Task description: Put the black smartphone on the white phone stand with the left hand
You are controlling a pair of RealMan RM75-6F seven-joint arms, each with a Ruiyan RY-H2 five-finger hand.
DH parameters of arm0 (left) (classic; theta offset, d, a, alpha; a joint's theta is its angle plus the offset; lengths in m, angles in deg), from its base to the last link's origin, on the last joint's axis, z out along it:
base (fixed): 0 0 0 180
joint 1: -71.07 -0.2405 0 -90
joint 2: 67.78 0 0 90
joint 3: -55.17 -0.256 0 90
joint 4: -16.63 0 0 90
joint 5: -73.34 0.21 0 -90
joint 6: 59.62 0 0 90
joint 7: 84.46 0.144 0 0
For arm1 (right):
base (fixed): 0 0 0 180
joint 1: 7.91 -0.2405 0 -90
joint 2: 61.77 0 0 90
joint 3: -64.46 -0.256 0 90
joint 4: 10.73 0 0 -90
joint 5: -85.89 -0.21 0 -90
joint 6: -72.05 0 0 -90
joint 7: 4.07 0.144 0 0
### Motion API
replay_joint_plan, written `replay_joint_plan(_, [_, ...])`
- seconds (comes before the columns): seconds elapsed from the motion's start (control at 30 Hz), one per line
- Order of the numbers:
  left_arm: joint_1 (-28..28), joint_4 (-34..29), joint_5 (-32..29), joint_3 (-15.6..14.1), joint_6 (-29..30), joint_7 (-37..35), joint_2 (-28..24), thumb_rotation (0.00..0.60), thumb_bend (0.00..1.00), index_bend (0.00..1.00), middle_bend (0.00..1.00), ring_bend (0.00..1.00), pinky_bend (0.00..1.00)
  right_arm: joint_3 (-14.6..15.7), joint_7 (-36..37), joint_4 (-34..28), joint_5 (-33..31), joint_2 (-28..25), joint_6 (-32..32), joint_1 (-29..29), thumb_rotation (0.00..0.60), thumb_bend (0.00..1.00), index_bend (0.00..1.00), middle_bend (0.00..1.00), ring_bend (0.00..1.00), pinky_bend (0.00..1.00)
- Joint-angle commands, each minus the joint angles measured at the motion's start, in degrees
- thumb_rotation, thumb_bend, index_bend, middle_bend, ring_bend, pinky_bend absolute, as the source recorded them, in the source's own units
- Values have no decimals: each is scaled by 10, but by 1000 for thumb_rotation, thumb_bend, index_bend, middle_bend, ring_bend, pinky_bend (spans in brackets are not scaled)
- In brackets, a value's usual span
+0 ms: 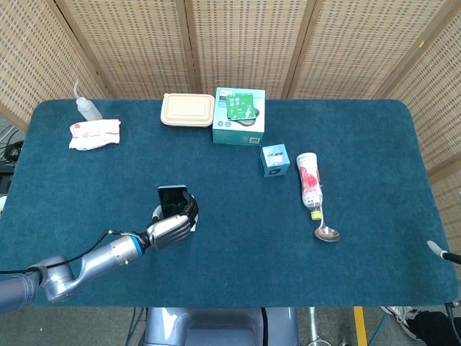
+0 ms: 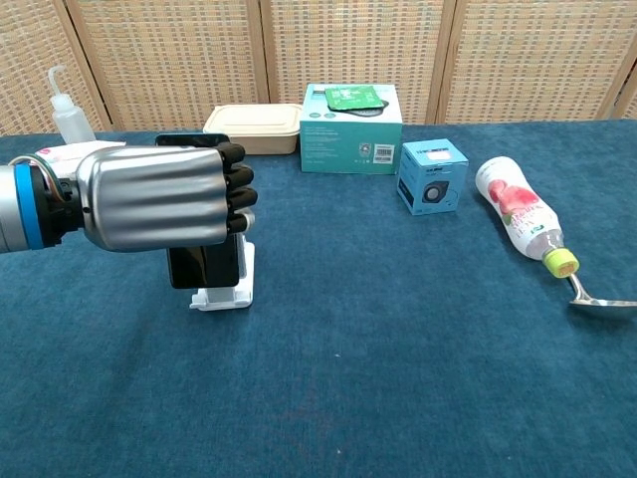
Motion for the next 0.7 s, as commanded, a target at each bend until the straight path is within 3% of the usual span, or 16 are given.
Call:
replay_joint_plan(0.03, [0,4,-5,1,-7,14,9,600,225,473,478,401,360,0,7,2,1,-1,0,1,600,53,0,0,0,0])
replay_joint_plan(0.53, [-10,17,-39,5,-20,68,51,600,201,471,457,397,360,0,27,8,1,-6,4,3,600,53,0,0,0,0])
replay_joint_plan(0.57, [-12,15,-44,6,-20,71,52,600,179,443,387,380,360,0,28,8,2,-6,4,3,600,53,0,0,0,0])
replay_joint_plan(0.63, [-16,11,-51,8,-17,78,53,600,107,282,175,272,360,0,28,7,2,-6,5,2,600,53,0,0,0,0])
replay_joint_plan(0.7, [-19,5,-52,8,-10,81,54,600,19,50,11,98,359,0,27,7,1,-6,5,2,600,53,0,0,0,0])
